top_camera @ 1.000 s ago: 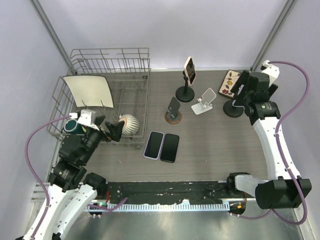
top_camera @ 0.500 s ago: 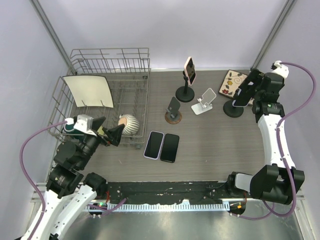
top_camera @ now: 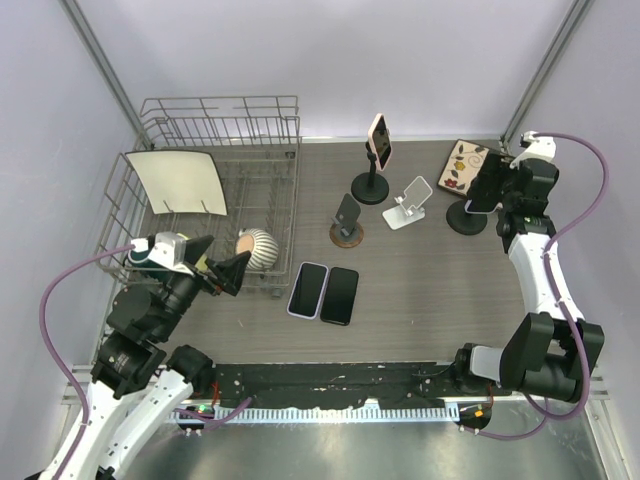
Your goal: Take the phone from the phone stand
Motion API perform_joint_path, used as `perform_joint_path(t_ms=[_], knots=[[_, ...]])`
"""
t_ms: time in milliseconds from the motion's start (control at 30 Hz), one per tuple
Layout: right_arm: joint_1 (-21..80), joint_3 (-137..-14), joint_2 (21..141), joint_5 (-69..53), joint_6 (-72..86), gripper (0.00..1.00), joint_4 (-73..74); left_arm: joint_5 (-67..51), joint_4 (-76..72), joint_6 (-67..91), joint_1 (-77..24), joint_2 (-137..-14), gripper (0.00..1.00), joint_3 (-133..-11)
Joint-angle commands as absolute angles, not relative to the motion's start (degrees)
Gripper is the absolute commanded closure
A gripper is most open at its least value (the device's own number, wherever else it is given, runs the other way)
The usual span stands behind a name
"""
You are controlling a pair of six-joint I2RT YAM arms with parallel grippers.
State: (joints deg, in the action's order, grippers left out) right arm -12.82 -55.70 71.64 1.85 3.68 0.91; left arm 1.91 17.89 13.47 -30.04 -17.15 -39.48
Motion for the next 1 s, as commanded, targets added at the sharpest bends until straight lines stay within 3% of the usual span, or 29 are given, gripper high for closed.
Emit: perform_joint_path(t_ms=[0,200,400,600,633,833,967], knots=[[-13.6,-56.4,72.1,-2.4,0.4,0.03,-5.0,1.8,16.1,13.4,-30.4,-16.7,0.00,-39.4],[-14.3,-57.3,74.9,-6.8,-1.6,0.05,-5.4,1.8,16.1,13.4,-30.5,-16.8,0.00,-39.4],[-14.5,-56.4,74.8,-7.1,-1.1,0.12,-6.8,1.6,16.1,13.4,-30.5,-17.0,0.00,-39.3],[-14.5,-54.8,70.4,-6.2,-0.1,0.35,-8.7,1.1,15.9,13.3,-30.5,-17.8,0.00,-39.1],[-14.5,-54.7,68.9,-6.2,1.2,0.44,-8.7,0.8,15.7,13.2,-30.5,-17.8,0.00,-39.1],[-14.1,-52.1,61.3,-6.9,6.7,0.76,-9.9,0.2,15.2,13.1,-30.5,-19.2,0.00,-38.8],[-12.1,-51.2,55.6,-7.6,9.2,0.84,-8.0,0.2,15.2,12.9,-30.5,-20.7,0.00,-38.7]])
